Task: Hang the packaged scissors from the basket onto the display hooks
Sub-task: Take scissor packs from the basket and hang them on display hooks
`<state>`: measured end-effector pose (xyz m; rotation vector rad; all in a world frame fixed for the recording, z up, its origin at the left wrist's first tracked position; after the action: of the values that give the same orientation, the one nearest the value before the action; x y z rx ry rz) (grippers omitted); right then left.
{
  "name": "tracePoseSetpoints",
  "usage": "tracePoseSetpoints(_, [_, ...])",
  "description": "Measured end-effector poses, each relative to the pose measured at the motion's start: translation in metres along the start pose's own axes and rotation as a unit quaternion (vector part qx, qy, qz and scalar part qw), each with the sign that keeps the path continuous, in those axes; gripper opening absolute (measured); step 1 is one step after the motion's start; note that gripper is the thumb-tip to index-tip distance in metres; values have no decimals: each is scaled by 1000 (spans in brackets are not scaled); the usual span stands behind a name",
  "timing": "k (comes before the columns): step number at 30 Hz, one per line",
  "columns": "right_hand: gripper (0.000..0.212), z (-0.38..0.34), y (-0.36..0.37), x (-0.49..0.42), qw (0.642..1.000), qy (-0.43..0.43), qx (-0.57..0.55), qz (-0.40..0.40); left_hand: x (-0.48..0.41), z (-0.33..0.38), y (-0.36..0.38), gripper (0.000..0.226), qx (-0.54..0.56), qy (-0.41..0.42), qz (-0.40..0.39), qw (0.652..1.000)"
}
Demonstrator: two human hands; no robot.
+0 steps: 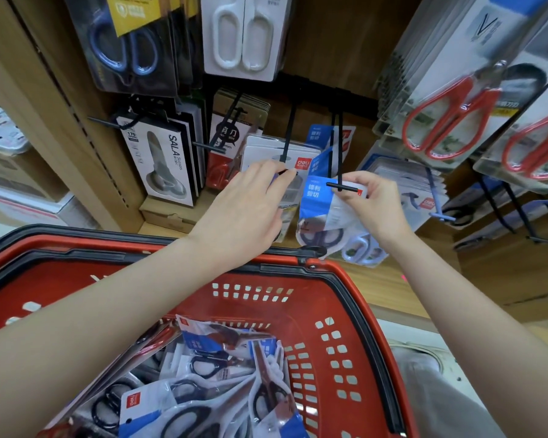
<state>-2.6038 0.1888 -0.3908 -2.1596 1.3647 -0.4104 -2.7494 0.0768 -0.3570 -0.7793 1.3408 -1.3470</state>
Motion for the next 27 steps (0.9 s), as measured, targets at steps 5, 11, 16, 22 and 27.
tracePoseSetpoints(5, [10,-14,2,1,996,-53,69,17,0,1,1,54,-11,-6,-9,1000])
tracePoseSetpoints(11, [25,2,-2,-14,998,-12,53,-12,-1,2,2,54,-20,-8,-17,1000])
tracePoseSetpoints(16, [15,0,-7,-17,993,-21,104,43,-1,1,3,55,-33,-5,-24,999])
tracePoseSetpoints(22, [17,10,-19,-44,990,32,93,97,-1,0,5,56,-39,6,-33,999])
tracePoseSetpoints(27, [22,27,-24,-56,987,110,71,98,-1,-3,7,59,-41,6,-40,998])
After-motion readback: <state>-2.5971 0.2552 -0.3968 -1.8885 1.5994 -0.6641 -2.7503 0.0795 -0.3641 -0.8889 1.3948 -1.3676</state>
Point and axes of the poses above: each hand's wrist, its own x-axis away from the middle knuckle, its own y-axis out of the palm, z = x × y, the point moved 10 cm from there along -x, towards the middle knuckle, and after that the axes turned 11 degrees about -z, right-handed, at the moved point
